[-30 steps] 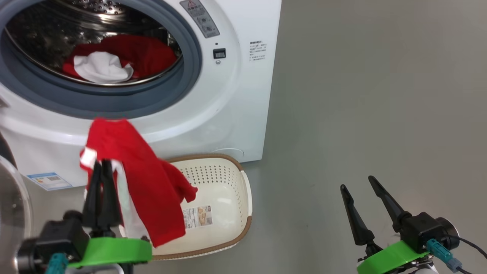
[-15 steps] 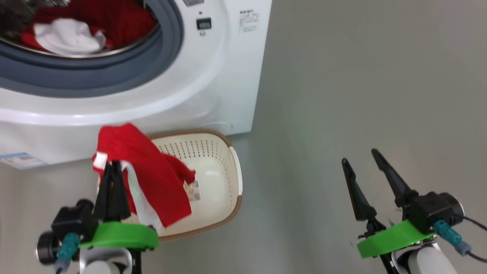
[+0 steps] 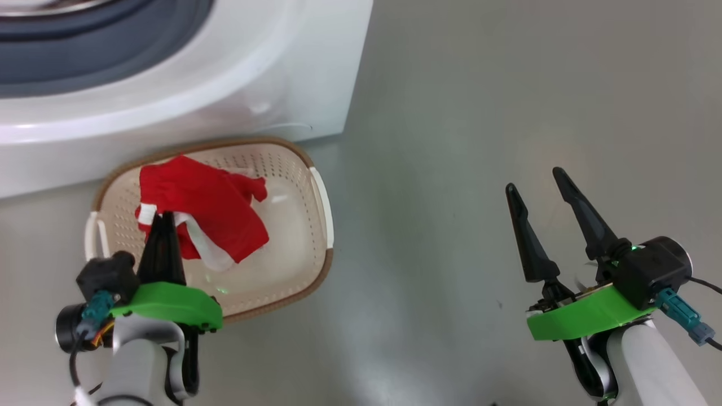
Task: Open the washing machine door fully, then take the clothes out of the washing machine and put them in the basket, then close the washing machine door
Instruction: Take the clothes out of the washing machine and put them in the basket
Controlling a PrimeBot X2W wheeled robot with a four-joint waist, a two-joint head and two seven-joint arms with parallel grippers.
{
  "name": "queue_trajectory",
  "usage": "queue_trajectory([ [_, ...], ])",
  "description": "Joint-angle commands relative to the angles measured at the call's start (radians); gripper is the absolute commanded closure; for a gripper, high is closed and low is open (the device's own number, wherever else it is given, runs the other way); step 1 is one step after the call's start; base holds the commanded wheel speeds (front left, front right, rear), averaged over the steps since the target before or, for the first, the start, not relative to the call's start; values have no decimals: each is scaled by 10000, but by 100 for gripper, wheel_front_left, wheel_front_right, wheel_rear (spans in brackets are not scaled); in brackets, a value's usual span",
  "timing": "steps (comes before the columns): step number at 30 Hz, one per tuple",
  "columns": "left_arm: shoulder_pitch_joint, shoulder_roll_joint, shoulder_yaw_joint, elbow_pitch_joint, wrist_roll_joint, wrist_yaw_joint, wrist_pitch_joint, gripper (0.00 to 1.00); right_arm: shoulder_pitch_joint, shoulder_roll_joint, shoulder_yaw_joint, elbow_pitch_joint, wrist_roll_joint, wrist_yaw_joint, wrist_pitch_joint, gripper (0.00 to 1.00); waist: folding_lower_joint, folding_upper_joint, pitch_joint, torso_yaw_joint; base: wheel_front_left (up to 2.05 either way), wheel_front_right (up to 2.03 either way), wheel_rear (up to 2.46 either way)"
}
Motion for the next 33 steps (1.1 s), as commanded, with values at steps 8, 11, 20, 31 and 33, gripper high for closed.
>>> queue_trajectory([
  [8,-869,66,265,2233,-272,-417,-119,100,-303,-68,259,-260,118,63,-65,0,0,0,871,-412,0,0,0],
  [11,-1091,65,271,2999,-374,-507,-120,100,-348,-65,252,-261,131,63,-65,0,0,0,928,-434,0,0,0],
  [20,-1506,64,366,4000,-608,-694,-120,85,-354,-48,287,-195,140,63,-65,0,0,0,869,-355,0,0,0],
  [31,-910,63,247,3278,-864,-722,-120,0,-164,1,475,166,249,63,-65,0,0,0,-118,-97,0,0,0],
  [33,-702,63,199,2930,-827,-682,-120,0,-80,10,501,255,221,63,-65,0,0,0,-375,-27,0,0,0],
])
